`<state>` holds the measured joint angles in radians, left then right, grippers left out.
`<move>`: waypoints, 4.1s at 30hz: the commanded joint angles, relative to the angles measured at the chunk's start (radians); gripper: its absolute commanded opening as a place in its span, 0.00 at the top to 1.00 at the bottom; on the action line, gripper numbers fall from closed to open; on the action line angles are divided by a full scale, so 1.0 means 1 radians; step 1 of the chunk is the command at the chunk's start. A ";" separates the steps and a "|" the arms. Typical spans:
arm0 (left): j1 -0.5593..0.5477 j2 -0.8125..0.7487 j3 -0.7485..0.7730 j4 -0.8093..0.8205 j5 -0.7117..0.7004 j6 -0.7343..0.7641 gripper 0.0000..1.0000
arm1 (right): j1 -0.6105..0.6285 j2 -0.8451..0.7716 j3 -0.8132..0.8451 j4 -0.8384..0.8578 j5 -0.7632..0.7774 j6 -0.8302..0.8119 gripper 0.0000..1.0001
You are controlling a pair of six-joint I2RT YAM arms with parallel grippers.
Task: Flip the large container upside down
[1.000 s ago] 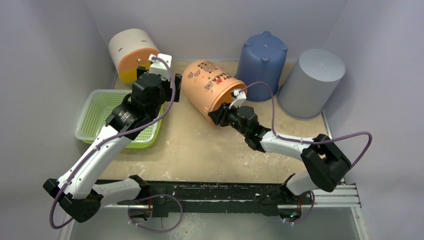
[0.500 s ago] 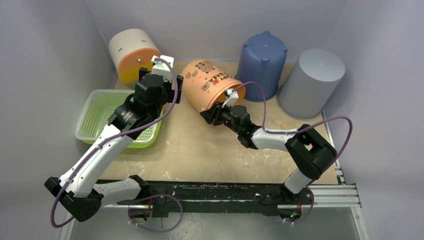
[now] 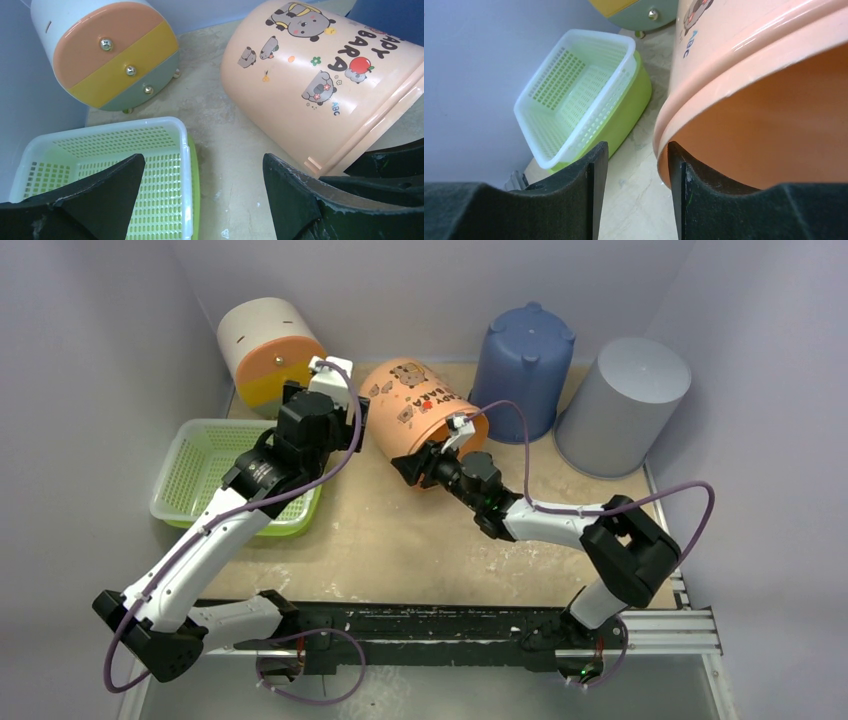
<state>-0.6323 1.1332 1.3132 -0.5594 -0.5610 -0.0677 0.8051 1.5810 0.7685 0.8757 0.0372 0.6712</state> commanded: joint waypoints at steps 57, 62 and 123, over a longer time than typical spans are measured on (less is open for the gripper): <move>0.002 0.052 0.198 -0.013 -0.085 0.038 0.15 | -0.128 0.081 -0.672 1.156 -0.325 0.453 1.00; 0.002 0.056 0.175 0.003 -0.070 0.025 0.15 | -0.129 0.060 -0.777 1.153 -0.264 0.446 0.94; 0.002 0.071 0.065 0.099 -0.034 -0.031 0.15 | -0.049 -0.700 -0.213 -0.294 -0.055 -0.036 0.00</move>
<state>-0.6304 1.2003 1.4166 -0.5571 -0.6197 -0.0536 0.7544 0.8886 0.4789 0.8684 -0.1028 0.7841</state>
